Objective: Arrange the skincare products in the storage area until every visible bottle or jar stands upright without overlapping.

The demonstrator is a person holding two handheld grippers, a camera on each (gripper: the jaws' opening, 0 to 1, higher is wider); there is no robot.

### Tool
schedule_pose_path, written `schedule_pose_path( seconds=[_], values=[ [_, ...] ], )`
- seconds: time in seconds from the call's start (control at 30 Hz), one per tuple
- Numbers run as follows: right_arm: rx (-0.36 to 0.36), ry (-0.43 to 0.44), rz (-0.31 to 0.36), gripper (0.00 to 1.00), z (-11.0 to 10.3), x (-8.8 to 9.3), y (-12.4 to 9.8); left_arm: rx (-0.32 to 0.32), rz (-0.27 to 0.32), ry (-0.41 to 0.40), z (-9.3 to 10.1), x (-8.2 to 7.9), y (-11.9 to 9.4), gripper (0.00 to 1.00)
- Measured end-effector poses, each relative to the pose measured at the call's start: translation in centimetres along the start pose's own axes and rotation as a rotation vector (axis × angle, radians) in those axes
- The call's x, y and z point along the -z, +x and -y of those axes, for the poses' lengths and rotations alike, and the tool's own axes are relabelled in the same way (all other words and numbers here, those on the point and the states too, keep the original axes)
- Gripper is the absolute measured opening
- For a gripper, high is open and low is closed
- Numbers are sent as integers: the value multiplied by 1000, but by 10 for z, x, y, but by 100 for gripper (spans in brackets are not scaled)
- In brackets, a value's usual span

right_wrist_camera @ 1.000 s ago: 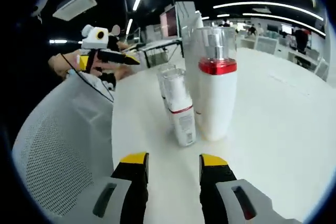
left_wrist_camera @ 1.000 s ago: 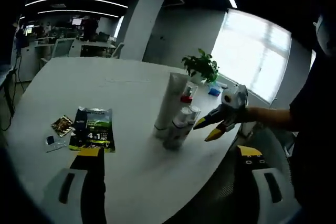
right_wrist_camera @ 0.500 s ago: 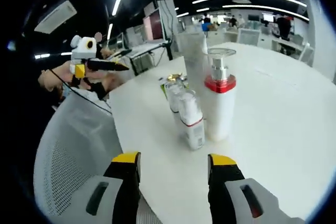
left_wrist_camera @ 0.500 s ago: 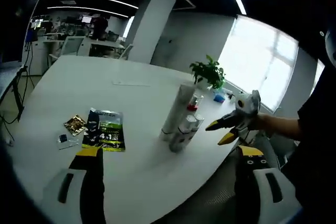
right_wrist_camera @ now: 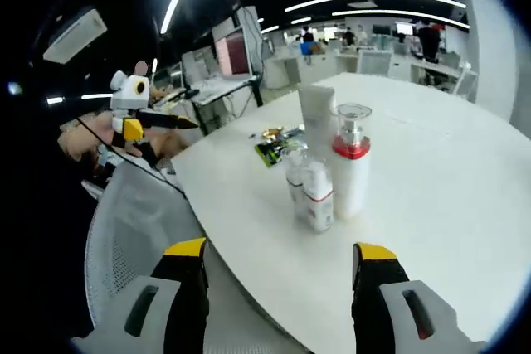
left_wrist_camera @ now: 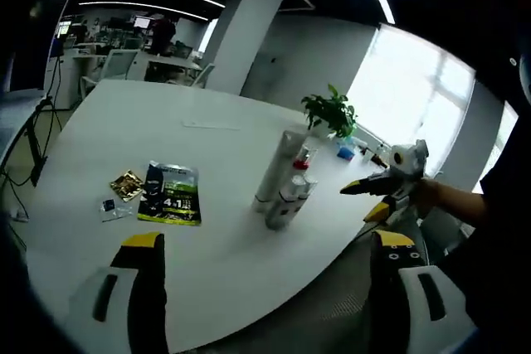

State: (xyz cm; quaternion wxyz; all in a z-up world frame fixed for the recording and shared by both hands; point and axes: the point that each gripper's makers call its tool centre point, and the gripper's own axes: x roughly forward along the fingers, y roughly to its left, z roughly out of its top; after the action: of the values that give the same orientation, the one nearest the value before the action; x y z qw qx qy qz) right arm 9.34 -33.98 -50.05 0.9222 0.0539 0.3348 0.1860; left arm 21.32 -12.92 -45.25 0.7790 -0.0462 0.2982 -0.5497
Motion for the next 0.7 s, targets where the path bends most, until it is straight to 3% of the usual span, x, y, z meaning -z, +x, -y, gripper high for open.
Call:
schedule_pose_path(
  seconds=[0.13,0.23,0.47,0.7],
  values=[
    [65,-15,23,75,2,-7,-6,-9,-4,-4,-4,-1,-6,94],
    [90,-6,51,82,1,-15,-12,-13,-3,-4,-5,-1,-9,94],
    [91,13,81,88,-3,-24,-15,-19,-8,-6,-6,-3,-14,93],
    [115,45,135,99,-6,-20,-16,-37,-31,-17,-7,5,-17,94]
  ],
)
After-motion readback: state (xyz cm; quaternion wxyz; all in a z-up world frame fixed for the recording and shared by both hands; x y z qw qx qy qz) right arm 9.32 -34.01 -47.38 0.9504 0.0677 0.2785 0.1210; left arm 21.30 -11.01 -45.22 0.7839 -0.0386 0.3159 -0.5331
